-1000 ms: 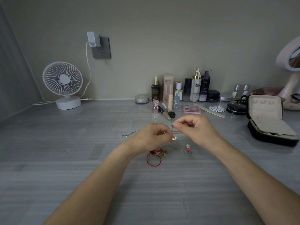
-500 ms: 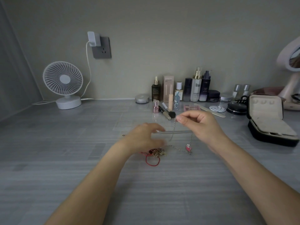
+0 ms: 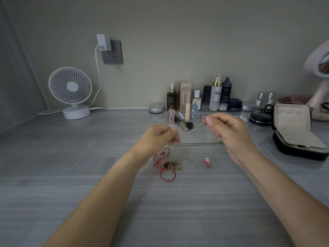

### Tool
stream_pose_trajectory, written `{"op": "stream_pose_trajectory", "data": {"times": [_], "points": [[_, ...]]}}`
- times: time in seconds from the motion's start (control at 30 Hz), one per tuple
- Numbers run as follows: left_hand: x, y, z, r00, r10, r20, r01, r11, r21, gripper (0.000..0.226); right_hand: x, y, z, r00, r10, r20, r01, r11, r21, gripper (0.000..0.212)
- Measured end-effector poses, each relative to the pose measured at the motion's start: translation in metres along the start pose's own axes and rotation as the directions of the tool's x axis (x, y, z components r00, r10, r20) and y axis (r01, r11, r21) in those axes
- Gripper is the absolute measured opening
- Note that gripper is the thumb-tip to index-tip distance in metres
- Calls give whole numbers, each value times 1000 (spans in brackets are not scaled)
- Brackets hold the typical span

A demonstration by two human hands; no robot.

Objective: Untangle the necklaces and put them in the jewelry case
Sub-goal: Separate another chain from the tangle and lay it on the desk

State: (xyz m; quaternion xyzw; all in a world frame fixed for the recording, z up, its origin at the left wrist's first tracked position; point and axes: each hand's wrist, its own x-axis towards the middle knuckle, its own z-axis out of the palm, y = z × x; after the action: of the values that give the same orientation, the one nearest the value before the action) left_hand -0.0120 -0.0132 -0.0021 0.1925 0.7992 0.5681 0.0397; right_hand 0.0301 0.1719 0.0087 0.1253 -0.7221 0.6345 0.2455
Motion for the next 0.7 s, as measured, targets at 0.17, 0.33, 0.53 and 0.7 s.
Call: {"op": "stream_pose_trajectory", "data": {"times": [0.17, 0.33, 0.53, 0.7], "points": [[-4, 8, 1, 994, 101, 48, -80, 939, -336, 26, 1, 8, -1, 999, 38, 32, -34, 994, -106, 27], [-8, 17, -1, 987, 147, 58, -99, 859, -503, 22, -1, 10, 0, 951, 185, 250, -110, 952, -285, 32], [-17, 19, 2, 926, 176, 334, -53, 937, -346, 29, 0, 20, -2, 872, 346, 347, -121, 839, -531, 46], [-23, 21, 7, 853, 100, 512, -36, 990, -133, 34, 0, 25, -3, 859, 386, 337, -99, 769, -631, 39]]}}
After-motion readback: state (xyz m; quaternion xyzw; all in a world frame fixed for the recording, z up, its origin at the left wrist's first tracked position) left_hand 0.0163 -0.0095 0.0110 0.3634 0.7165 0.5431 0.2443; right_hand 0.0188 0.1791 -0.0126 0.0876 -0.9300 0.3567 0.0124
